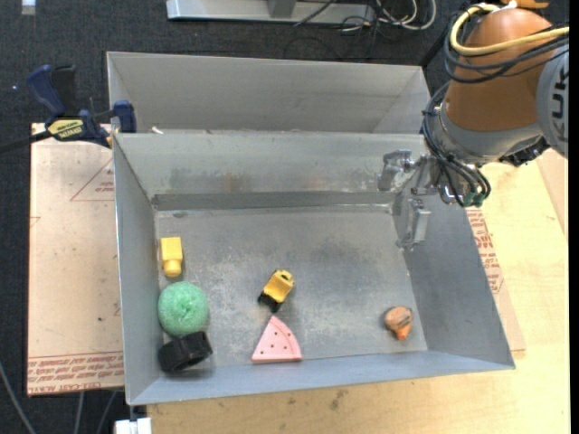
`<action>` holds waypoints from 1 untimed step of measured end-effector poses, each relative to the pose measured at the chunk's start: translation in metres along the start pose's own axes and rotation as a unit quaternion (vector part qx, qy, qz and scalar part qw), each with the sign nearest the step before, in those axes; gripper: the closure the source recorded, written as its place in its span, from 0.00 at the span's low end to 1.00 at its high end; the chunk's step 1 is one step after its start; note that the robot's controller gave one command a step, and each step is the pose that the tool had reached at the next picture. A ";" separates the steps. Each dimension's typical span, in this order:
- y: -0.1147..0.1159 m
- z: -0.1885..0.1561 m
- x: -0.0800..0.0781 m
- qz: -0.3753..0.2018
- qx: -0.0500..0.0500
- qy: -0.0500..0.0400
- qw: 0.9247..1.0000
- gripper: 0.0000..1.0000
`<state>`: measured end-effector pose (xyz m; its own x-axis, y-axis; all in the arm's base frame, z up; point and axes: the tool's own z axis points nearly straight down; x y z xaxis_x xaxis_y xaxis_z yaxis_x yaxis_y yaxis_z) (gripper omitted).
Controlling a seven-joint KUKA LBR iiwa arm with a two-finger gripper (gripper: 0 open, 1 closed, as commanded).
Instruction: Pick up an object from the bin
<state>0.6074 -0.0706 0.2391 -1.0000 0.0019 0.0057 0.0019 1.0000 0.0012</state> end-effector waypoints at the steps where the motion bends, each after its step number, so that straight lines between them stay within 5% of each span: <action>1: 0.000 -0.005 -0.001 -0.001 0.000 -0.004 1.000 0.00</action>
Offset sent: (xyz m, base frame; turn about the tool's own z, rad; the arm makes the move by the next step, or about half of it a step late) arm -0.0095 0.0894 -0.0569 -0.1625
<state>0.6086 -0.0702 0.2442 -1.0000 0.0005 -0.0021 0.0005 1.0000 0.0004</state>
